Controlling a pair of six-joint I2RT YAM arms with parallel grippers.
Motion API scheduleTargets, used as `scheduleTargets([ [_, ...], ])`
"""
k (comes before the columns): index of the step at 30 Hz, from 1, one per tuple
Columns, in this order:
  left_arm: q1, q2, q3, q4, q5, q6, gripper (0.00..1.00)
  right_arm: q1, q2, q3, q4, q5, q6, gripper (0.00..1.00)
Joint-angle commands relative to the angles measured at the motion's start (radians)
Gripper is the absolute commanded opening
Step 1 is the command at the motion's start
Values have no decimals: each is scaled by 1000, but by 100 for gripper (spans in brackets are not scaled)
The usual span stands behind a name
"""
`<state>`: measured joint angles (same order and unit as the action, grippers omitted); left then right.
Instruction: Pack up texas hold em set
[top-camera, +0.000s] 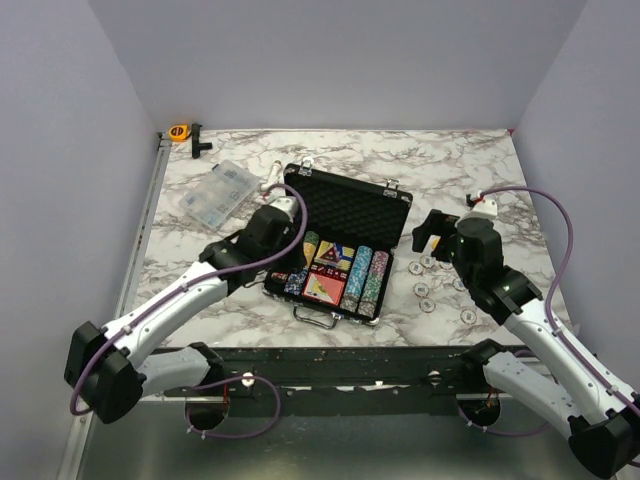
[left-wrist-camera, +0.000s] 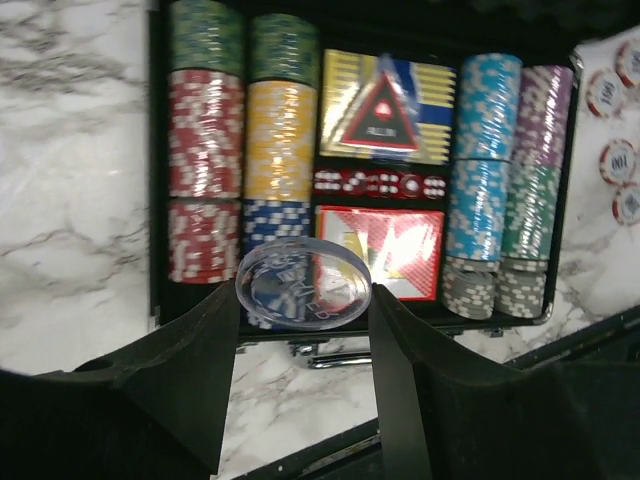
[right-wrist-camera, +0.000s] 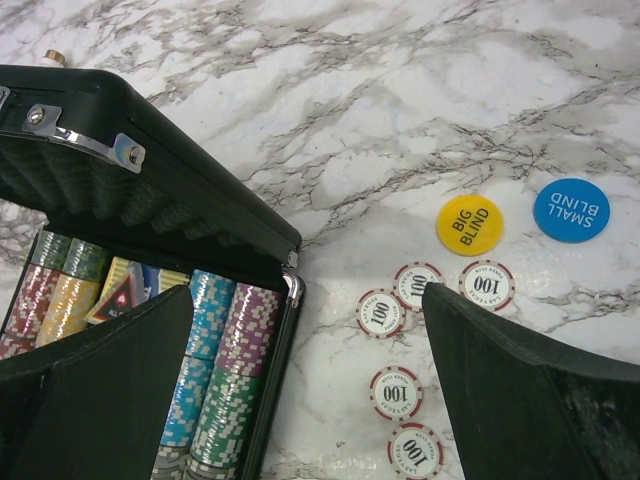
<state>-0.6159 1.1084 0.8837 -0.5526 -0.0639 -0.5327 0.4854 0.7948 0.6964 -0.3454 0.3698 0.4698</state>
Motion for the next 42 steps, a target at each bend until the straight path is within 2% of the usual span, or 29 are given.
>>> scheduleTargets([
  [1, -166, 148, 41, 102, 16, 60, 38, 5, -23, 9, -9, 47, -10, 100],
  [6, -292, 341, 148, 94, 29, 85, 38, 4, -63, 5, -19, 72, -7, 100],
  [12, -333, 486, 241, 38, 34, 117, 38, 5, -83, 7, -38, 81, -6, 100],
  [23, -343, 536, 229, 13, 22, 111, 40, 4, -60, 12, -30, 68, -8, 100],
  [27, -343, 532, 206, 23, 36, 103, 49, 4, -58, 13, -30, 69, -10, 100],
  [29, -342, 519, 188, 35, 36, 105, 59, 4, -56, 12, -29, 68, -9, 100],
  [32, -343, 502, 183, 30, 25, 109, 69, 4, -51, 15, -29, 67, -11, 100],
  [35, -342, 491, 182, 14, 5, 107, 89, 3, -47, 17, -28, 67, -13, 100],
  [42, -341, 321, 197, -47, -45, 140, 93, 4, -30, 23, -47, 63, 33, 100],
])
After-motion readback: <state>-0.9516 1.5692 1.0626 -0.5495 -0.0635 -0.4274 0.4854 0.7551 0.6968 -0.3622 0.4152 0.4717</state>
